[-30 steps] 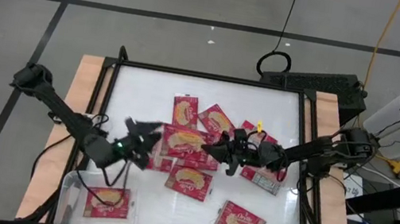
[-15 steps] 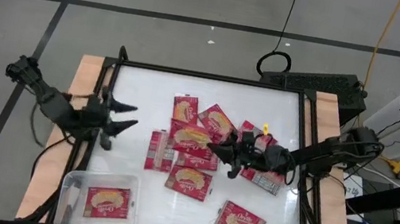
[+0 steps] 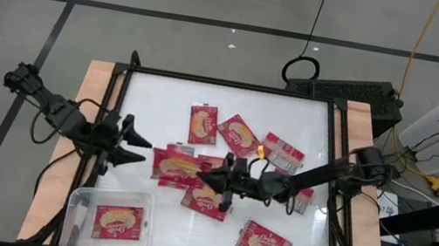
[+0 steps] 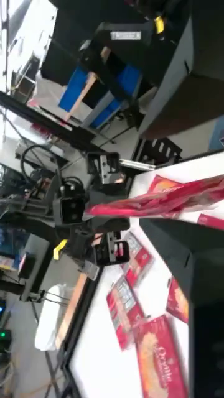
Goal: Sort popcorn bags into baskets
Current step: Put the popcorn bag into the transparent bin
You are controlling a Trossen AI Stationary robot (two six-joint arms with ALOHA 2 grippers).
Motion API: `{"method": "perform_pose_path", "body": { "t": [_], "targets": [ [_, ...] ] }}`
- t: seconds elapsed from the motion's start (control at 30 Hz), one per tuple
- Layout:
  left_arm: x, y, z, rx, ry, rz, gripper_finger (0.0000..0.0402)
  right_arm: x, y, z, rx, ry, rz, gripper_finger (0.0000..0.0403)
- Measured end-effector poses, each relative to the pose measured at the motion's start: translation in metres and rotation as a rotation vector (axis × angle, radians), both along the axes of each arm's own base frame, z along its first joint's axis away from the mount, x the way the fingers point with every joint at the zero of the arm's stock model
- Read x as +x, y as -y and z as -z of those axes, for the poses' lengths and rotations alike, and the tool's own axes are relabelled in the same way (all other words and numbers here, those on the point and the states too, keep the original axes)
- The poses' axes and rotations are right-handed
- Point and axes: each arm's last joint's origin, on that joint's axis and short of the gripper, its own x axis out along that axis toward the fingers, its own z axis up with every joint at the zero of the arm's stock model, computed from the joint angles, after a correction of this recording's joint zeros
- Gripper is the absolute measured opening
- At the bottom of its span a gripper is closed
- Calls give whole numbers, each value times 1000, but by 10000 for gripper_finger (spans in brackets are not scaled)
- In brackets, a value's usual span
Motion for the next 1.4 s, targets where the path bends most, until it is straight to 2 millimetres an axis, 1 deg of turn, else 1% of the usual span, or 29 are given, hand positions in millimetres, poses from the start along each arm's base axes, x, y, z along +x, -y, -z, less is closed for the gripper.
{"method": "perform_pose_path", "body": {
  "t": [0.1, 0.17, 0.23, 0.33, 0.43, 0.53, 0.67, 0.9, 1.13, 1.27, 1.4],
  "targets": [
    [2, -1, 7, -14, -65, -25, 275, 9, -4, -1, -1, 0, -2, 9],
    [5, -1, 11, -24, -104, -32, 296, 14, -5, 0, -9, -17, -2, 9],
    [9, 1, 14, -24, -128, -12, 307, 18, -7, 0, -8, -24, -3, 9],
    [14, 2, 15, -27, -133, -2, 306, 23, -8, 2, -11, -44, 2, 9],
    [16, -1, 18, -34, -159, -13, 284, 28, -8, 2, -3, -43, -1, 9],
    [18, -5, 21, -40, -200, 21, 251, 33, -10, 2, -4, -39, -22, 9],
    [19, -10, 24, -50, -247, 75, 200, 36, -11, 4, 4, -63, -25, 9],
    [21, -16, 23, -63, -243, 143, 109, 36, -9, 4, 11, -64, -22, 9],
    [23, -21, 23, -118, -260, 172, 21, 36, -9, 4, 11, -65, -20, 10],
    [22, -19, 23, -175, -273, 171, 22, 36, -9, 4, 11, -65, -18, 29],
    [17, -14, 22, -234, -291, 206, 20, 36, -9, 3, 0, -65, -22, 67]
  ]
}}
